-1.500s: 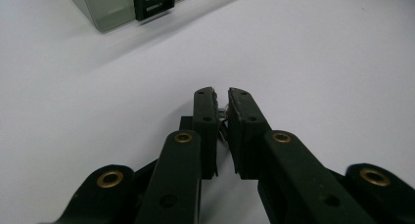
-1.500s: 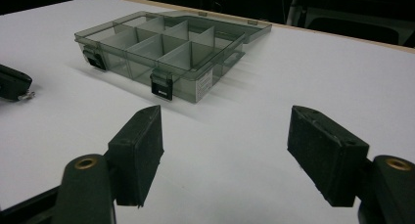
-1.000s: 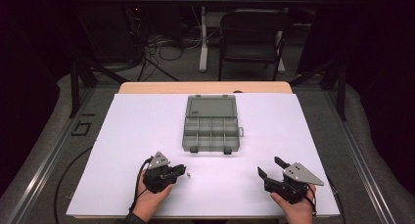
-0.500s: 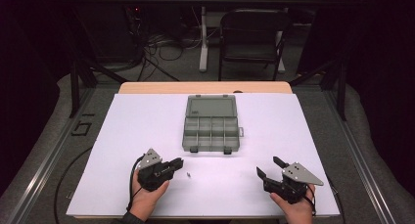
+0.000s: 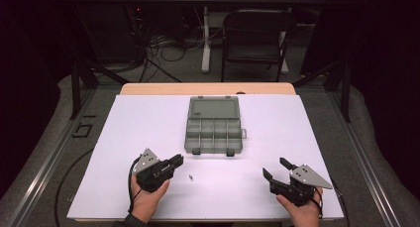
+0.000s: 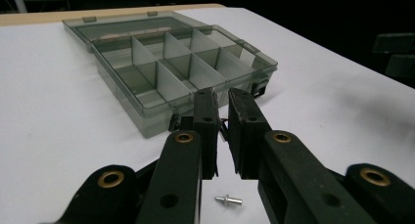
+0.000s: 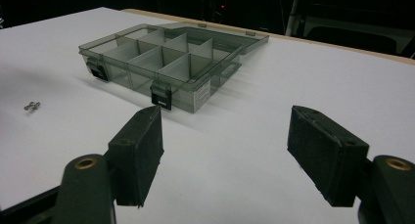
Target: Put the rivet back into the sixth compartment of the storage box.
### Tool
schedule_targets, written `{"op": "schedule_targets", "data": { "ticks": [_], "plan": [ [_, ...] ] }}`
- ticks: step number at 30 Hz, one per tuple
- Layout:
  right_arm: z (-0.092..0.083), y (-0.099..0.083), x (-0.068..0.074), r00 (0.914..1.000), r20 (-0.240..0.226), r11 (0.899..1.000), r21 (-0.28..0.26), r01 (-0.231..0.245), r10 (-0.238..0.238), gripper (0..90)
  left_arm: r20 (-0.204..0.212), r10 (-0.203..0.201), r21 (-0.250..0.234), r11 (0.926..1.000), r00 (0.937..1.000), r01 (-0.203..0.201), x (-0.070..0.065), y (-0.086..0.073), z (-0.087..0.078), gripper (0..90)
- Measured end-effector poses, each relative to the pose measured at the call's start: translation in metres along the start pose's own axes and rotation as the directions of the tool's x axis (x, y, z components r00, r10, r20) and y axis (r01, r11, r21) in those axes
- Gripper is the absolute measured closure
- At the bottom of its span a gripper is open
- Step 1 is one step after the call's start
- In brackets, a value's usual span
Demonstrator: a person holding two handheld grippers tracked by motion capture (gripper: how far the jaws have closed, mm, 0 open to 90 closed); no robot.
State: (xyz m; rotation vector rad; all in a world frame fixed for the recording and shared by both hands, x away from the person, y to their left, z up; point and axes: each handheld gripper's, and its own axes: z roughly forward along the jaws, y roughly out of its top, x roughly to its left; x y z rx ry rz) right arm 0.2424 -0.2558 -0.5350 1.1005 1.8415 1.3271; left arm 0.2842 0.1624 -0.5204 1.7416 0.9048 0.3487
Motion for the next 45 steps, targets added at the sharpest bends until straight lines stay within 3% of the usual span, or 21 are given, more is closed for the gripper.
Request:
{"op": "schedule_targets", "data": {
  "ticks": [4,13,19,20,21,22,28,34,40,45],
  "plan": [
    [-0.001,0.0,0.0,1.0,0.004,1.0,0.004,0.003,-0.003,28.8,0.007,0.006,-0.026,0.9997,1.0,-0.005,0.0,0.009,0.004,83.0],
    [-0.002,-0.001,0.0,1.0,0.004,1.0,-0.001,0.004,-0.004,28.7,0.019,0.006,-0.022,0.9998,0.9998,-0.005,-0.002,0.023,0.02,83.0],
    [-0.003,-0.001,-0.001,1.0,0.009,1.0,0.004,-0.002,0.002,28.7,0.045,0.02,-0.007,0.9998,0.9988,-0.019,-0.011,0.04,0.046,83.1],
    [-0.003,-0.001,-0.001,1.0,0.009,1.0,0.004,-0.002,0.002,28.7,0.026,0.02,-0.01,0.9998,0.9995,-0.019,-0.014,0.043,0.051,83.1],
    [-0.004,-0.001,-0.001,1.0,0.008,1.0,0.004,-0.002,0.002,28.7,0.057,0.021,-0.005,0.9998,0.9981,-0.02,-0.013,0.046,0.056,83.1],
    [-0.003,-0.002,-0.001,1.0,0.004,1.0,0.001,-0.003,0.003,28.7,0.062,0.009,0.009,0.9999,0.998,-0.01,-0.015,0.05,0.062,83.1],
    [-0.005,-0.001,-0.002,0.9999,0.011,1.0,-0.005,-0.002,0.002,28.7,0.036,0.013,0.033,0.9994,0.9993,-0.014,-0.019,0.067,0.086,83.1],
    [-0.006,-0.001,-0.004,0.9999,0.007,1.0,-0.016,-0.008,0.009,28.7,-0.008,-0.009,0.066,0.9978,0.9999,0.01,-0.01,0.073,0.102,83.0],
    [-0.005,-0.001,-0.003,0.9999,0.009,1.0,-0.021,-0.008,0.009,28.7,-0.054,-0.03,0.109,0.9934,0.9981,0.036,0.002,0.071,0.108,83.1],
    [-0.005,-0.001,-0.003,0.9999,0.008,1.0,-0.012,-0.007,0.007,28.7,-0.062,-0.058,0.138,0.9882,0.9964,0.066,0.011,0.07,0.109,83.1]
  ]
}}
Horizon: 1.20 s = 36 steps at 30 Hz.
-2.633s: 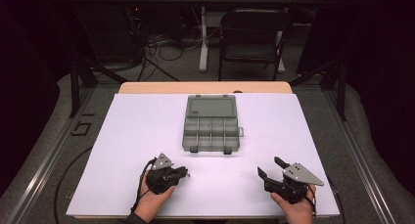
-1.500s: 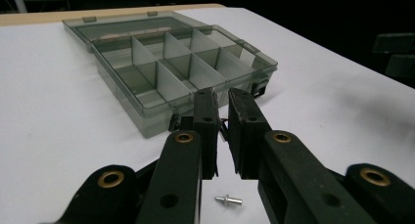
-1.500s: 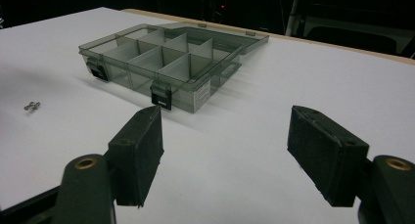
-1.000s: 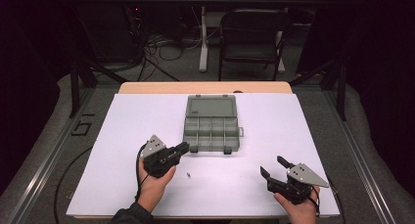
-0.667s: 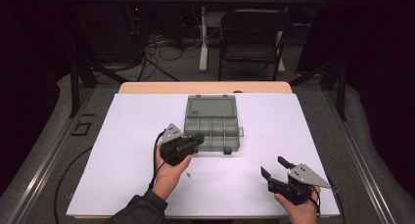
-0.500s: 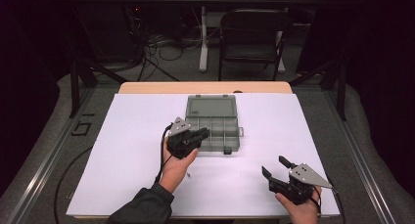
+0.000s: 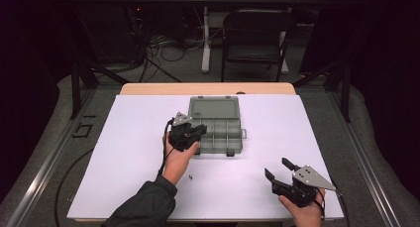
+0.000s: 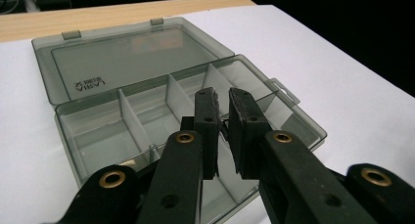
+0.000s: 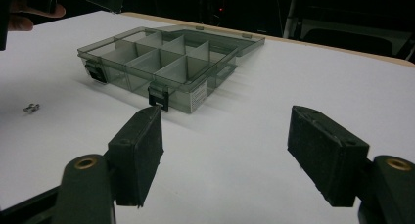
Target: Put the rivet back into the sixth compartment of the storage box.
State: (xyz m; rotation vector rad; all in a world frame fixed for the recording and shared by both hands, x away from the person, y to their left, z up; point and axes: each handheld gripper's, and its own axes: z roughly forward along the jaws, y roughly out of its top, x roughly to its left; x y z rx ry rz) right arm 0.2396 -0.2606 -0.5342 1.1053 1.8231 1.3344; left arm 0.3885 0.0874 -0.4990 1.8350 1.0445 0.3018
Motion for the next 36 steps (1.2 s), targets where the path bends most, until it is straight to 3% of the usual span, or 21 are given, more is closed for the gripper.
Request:
{"op": "schedule_targets", "data": {
  "ticks": [6,10,16,26,34,36],
  "plan": [
    [0.0,0.0,0.0,1.0,-0.002,1.0,-0.001,-0.002,0.002,28.7,-0.011,-0.012,0.06,0.9981,0.9999,0.013,0.005,-0.002,0.005,83.1],
    [0.0,-0.001,-0.001,1.0,-0.005,1.0,0.0,-0.005,0.005,28.7,-0.019,-0.007,0.112,0.9937,0.9998,0.009,0.006,-0.003,0.009,83.0],
    [0.001,-0.001,-0.001,0.9999,-0.009,1.0,0.002,-0.005,0.005,28.7,-0.024,-0.033,0.171,0.9847,0.9992,0.036,0.01,-0.005,0.013,83.0],
    [0.001,-0.001,-0.001,0.9999,-0.007,1.0,0.005,-0.011,0.011,28.7,-0.026,-0.021,0.178,0.9837,0.9994,0.026,0.008,-0.006,0.014,83.0],
    [0.002,-0.002,-0.002,0.9998,-0.008,1.0,0.005,-0.017,0.017,28.7,-0.005,-0.027,0.172,0.9846,0.9996,0.028,0.007,-0.007,0.018,82.8],
    [0.0,-0.002,-0.003,0.9997,-0.001,1.0,0.01,-0.023,0.023,28.7,0.005,-0.04,0.16,0.9863,0.9992,0.039,0.009,-0.007,0.018,76.9]
  ]
}}
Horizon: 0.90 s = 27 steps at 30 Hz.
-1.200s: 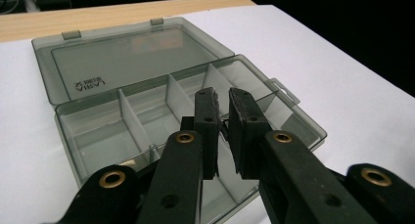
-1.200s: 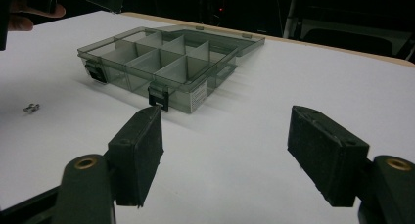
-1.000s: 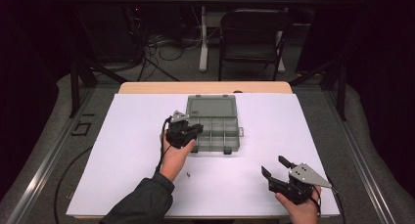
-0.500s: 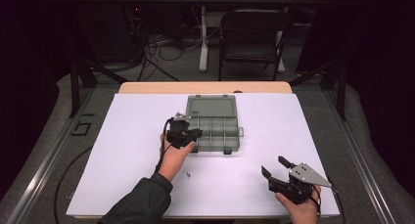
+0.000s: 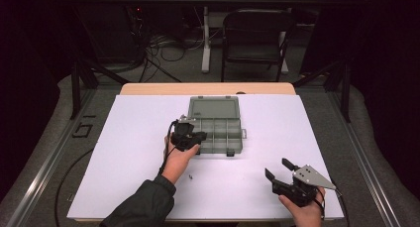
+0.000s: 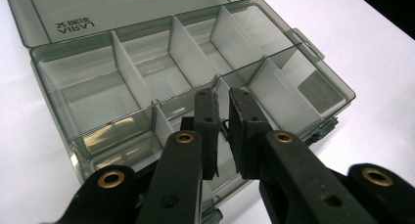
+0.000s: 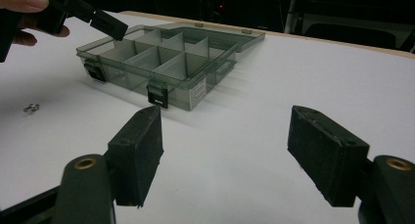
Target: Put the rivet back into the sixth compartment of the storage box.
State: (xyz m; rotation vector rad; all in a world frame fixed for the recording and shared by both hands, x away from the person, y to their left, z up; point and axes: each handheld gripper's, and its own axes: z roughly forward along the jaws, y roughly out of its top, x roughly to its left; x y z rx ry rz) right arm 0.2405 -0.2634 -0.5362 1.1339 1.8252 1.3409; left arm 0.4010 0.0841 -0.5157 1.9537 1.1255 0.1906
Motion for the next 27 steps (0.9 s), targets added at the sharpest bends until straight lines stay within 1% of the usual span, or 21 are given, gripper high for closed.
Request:
{"op": "schedule_targets", "data": {
  "ticks": [1,2,4,5,6,7,8,10,11,13,15,16,17,19,22,23,25,27],
  "plan": [
    [0.0,0.0,0.0,1.0,-0.002,1.0,-0.005,-0.005,0.005,28.7,0.006,-0.009,-0.01,0.9999,0.9999,0.009,0.001,0.0,-0.001,73.2],
    [-0.001,0.0,0.0,1.0,0.001,1.0,-0.005,-0.005,0.005,28.6,0.021,-0.01,-0.012,0.9999,0.9997,0.01,0.002,0.0,-0.004,71.1],
    [-0.001,0.0,-0.001,1.0,0.004,1.0,-0.008,-0.002,0.002,28.6,0.053,-0.032,-0.037,0.9987,0.9981,0.034,0.005,0.0,-0.009,63.5],
    [0.0,0.0,-0.001,1.0,0.002,1.0,-0.008,-0.005,0.005,28.6,0.053,-0.035,-0.043,0.9984,0.9979,0.038,0.006,-0.001,-0.012,58.2],
    [0.001,0.0,-0.001,1.0,-0.002,1.0,-0.011,-0.003,0.003,28.6,0.05,-0.035,-0.059,0.9976,0.9982,0.038,0.006,-0.002,-0.015,56.1],
    [0.001,0.0,-0.001,1.0,0.0,1.0,-0.004,0.0,0.0,28.6,0.052,-0.028,-0.066,0.9973,0.9983,0.032,0.007,-0.004,-0.019,52.6],
    [0.001,0.0,-0.001,1.0,0.0,1.0,-0.004,0.0,0.0,28.6,0.056,-0.026,-0.082,0.9961,0.9981,0.03,0.007,-0.005,-0.022,52.6],
    [0.0,0.0,-0.001,1.0,0.001,1.0,-0.007,0.0,0.0,28.6,0.037,0.004,-0.112,0.9938,0.9993,0.001,0.008,-0.009,-0.03,47.6],
    [0.0,0.0,-0.001,1.0,0.005,1.0,-0.006,-0.001,0.001,28.6,0.026,0.017,-0.132,0.9911,0.9995,-0.014,0.009,-0.011,-0.034,46.5],
    [-0.001,0.0,-0.001,1.0,0.007,1.0,-0.007,0.0,0.0,28.6,0.036,0.014,-0.164,0.9864,0.9992,-0.008,0.009,-0.016,-0.043,43.2],
    [-0.001,-0.001,-0.001,1.0,0.009,1.0,-0.007,0.0,0.001,28.5,0.01,0.038,-0.186,0.982,0.9992,-0.035,0.007,-0.022,-0.051,39.4],
    [-0.001,-0.001,-0.001,1.0,0.009,1.0,-0.006,-0.003,0.003,28.4,0.004,0.05,-0.191,0.9803,0.9987,-0.048,0.007,-0.023,-0.054,38.0],
    [-0.001,-0.001,-0.001,1.0,0.01,1.0,-0.006,-0.001,0.001,28.4,0.009,0.064,-0.2,0.978,0.9979,-0.06,0.006,-0.026,-0.059,37.4],
    [-0.001,-0.001,0.0,0.9999,0.013,1.0,-0.004,0.006,-0.006,28.0,0.008,0.085,-0.206,0.9751,0.9963,-0.082,0.007,-0.03,-0.065,36.2],
    [-0.001,-0.001,0.0,0.9998,0.019,1.0,-0.007,0.009,-0.009,26.9,0.012,0.089,-0.227,0.9703,0.996,-0.084,0.008,-0.036,-0.076,35.3],
    [-0.001,-0.001,0.0,0.9998,0.019,1.0,-0.008,0.009,-0.009,26.8,0.019,0.085,-0.234,0.9692,0.9962,-0.078,0.008,-0.038,-0.079,35.4],
    [-0.001,-0.001,0.0,0.9996,0.021,1.0,-0.009,0.016,-0.016,26.5,0.016,0.098,-0.237,0.9671,0.9951,-0.091,0.008,-0.043,-0.086,35.7],
    [-0.002,-0.002,0.0,0.9996,0.023,1.0,-0.004,0.013,-0.013,26.2,0.004,0.112,-0.245,0.9635,0.9937,-0.108,0.009,-0.048,-0.092,35.7]
  ]
}}
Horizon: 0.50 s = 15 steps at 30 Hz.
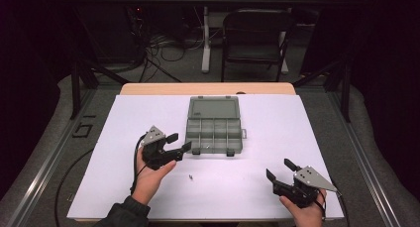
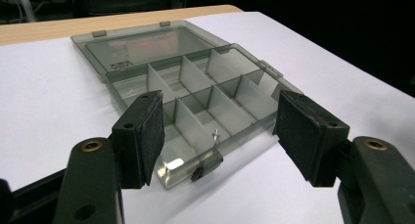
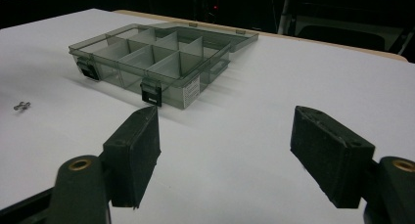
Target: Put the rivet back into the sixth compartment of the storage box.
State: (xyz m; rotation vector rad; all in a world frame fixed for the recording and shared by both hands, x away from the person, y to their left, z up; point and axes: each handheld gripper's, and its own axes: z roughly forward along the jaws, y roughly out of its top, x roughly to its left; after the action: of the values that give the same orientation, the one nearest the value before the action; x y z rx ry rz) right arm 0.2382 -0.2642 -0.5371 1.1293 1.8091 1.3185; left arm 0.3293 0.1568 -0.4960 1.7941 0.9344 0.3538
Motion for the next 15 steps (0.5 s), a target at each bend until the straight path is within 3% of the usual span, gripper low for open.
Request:
{"op": "schedule_targets", "data": {
  "ticks": [6,11,15],
  "plan": [
    [0.0,-0.001,0.0,1.0,0.0,1.0,0.002,0.002,-0.002,26.2,-0.013,-0.025,-0.018,0.9995,0.9996,0.025,0.003,-0.013,-0.025,35.7],
    [0.0,-0.001,0.0,1.0,0.0,1.0,0.006,0.003,-0.003,26.0,-0.039,-0.008,-0.004,1.0,0.9992,0.007,0.008,-0.026,-0.043,35.8],
    [-0.001,-0.001,0.0,1.0,0.002,1.0,0.007,0.004,-0.004,25.6,-0.057,-0.037,-0.011,0.9993,0.9977,0.037,0.013,-0.036,-0.055,35.7]
  ]
}}
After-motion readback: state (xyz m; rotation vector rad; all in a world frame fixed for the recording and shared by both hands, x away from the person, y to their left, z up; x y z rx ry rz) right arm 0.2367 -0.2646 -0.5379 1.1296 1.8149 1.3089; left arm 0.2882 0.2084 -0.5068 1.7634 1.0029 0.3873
